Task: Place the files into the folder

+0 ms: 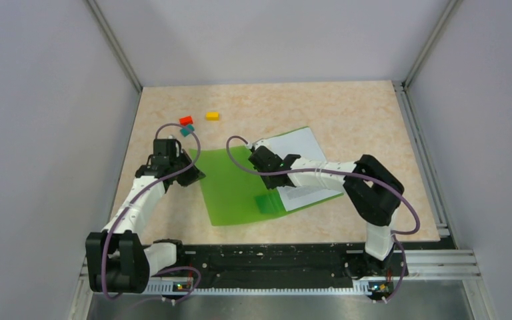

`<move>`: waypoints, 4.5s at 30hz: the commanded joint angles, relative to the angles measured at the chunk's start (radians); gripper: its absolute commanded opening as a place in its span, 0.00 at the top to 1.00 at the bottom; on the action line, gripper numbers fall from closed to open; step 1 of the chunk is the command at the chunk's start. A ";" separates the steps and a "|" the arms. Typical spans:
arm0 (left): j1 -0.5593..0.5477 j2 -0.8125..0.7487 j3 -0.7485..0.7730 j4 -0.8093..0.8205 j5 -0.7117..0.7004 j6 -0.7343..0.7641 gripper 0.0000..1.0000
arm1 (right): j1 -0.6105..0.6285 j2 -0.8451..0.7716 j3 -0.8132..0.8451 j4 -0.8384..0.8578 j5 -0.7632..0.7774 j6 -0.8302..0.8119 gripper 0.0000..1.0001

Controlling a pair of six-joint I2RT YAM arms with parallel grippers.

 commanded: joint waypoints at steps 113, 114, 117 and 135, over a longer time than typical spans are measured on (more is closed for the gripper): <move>0.008 -0.002 -0.098 0.143 0.121 -0.050 1.00 | 0.012 0.194 0.092 -0.062 -0.219 0.098 1.00; 0.008 0.000 -0.099 0.143 0.122 -0.052 1.00 | 0.020 0.207 0.097 -0.066 -0.217 0.093 1.00; 0.007 -0.003 -0.100 0.146 0.123 -0.055 1.00 | 0.029 0.249 0.128 -0.108 -0.217 0.080 1.00; 0.000 0.000 -0.098 0.156 0.127 -0.063 1.00 | 0.055 0.407 0.193 -0.141 -0.380 0.080 1.00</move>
